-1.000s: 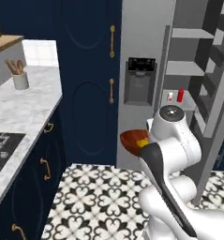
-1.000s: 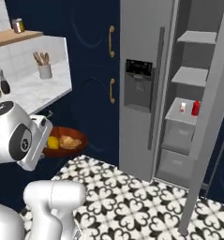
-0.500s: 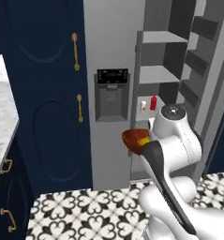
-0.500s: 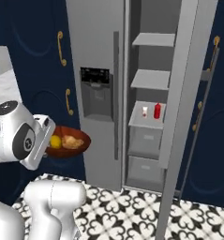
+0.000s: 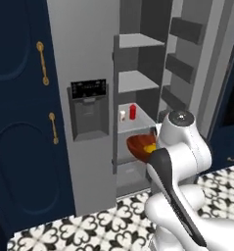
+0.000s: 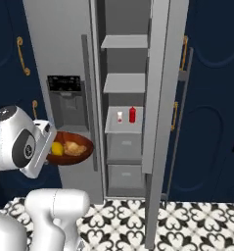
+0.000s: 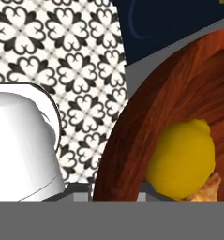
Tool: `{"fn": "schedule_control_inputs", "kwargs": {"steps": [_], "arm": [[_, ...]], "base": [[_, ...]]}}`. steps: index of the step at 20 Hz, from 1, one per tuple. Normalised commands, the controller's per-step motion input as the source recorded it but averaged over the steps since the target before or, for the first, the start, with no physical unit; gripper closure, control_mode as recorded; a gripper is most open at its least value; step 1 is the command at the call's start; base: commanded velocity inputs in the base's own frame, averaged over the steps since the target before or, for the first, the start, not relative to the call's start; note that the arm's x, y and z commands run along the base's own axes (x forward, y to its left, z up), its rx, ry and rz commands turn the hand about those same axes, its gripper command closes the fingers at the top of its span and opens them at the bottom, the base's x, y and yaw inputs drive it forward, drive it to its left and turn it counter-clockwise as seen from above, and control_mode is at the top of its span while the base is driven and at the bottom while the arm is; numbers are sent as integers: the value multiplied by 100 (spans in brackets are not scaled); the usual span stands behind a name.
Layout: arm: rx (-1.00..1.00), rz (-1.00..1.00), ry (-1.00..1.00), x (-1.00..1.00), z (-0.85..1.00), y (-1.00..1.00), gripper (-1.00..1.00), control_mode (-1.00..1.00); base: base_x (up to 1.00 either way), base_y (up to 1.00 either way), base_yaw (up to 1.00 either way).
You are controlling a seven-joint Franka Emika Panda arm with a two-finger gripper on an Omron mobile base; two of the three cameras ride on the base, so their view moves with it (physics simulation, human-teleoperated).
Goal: Pick the chicken drumstick and lemon from their plates and place them in the bowl. Then put the bowl in the fridge.
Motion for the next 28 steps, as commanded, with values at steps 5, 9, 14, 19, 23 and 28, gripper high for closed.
{"fn": "schedule_control_inputs", "kwargs": {"steps": [5, 9, 14, 19, 23, 28], "arm": [[0, 0, 0, 0, 0, 0, 100, 100], [0, 0, 0, 0, 0, 0, 100, 100], [0, 0, 0, 0, 0, 0, 100, 100], [0, 0, 0, 0, 0, 0, 100, 100], [0, 0, 0, 0, 0, 0, 100, 100], [0, 0, 0, 0, 0, 0, 100, 100]], "base": [[47, -9, -16], [61, -7, -2], [76, -3, 0], [53, -39, -1], [58, -42, -3], [34, 0, 0]]}}
